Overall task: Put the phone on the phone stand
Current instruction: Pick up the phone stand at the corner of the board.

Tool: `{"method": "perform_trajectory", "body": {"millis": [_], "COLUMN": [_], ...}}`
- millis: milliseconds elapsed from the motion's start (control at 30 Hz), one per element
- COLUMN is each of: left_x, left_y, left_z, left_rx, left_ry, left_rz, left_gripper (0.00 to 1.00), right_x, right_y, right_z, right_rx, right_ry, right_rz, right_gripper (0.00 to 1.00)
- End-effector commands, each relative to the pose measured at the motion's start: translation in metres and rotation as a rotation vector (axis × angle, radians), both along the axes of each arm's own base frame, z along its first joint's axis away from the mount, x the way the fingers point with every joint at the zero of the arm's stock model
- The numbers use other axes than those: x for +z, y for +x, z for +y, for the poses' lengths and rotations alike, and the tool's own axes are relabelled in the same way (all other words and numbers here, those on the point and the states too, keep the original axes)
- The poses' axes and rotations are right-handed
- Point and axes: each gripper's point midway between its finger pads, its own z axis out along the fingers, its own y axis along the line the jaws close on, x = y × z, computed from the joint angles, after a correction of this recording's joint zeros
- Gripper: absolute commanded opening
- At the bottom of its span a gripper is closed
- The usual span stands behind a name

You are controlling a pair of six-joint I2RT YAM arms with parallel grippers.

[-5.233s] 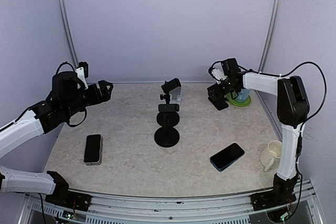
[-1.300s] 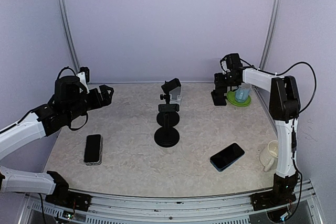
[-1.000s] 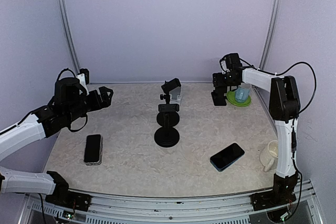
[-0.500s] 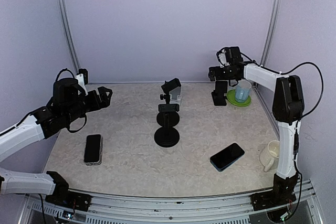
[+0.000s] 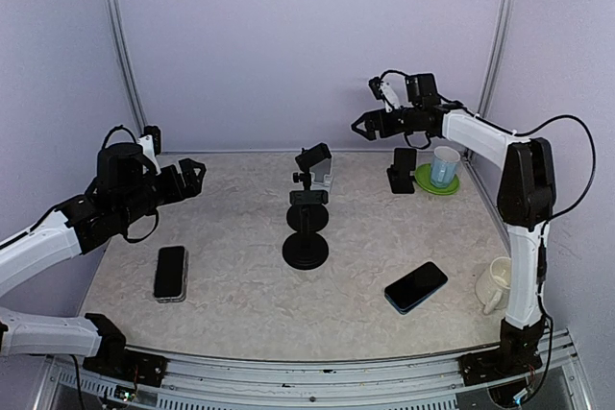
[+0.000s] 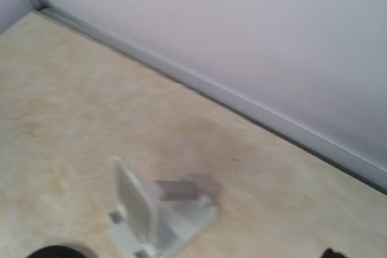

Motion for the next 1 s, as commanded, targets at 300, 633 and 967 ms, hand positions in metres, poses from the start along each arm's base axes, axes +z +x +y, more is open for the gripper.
{"method": "perform_trajectory", "body": {"millis": [300, 633, 967], "left_x": [0.016, 0.018, 0.018], "left_y": [0.001, 0.005, 0.006], "left_z": [0.002, 0.000, 0.001], "left_rx": [0.007, 0.003, 0.011], "left_ry": [-0.022, -0.017, -0.001], "left_rz": [-0.038, -0.037, -0.033], "left_gripper": [0.99, 0.99, 0.99], "right_x": [-0.046, -0.084, -0.111], "right_y": [-0.009, -0.003, 0.003], "right_z": [0.057, 0.085, 0.104], "right_rx": [0.310, 0.366, 0.346], "right_ry": [0.093, 0.193, 0.220], "right_rz": [0.057, 0.088, 0.094], "right_gripper": [0.85, 0.81, 0.77]}}
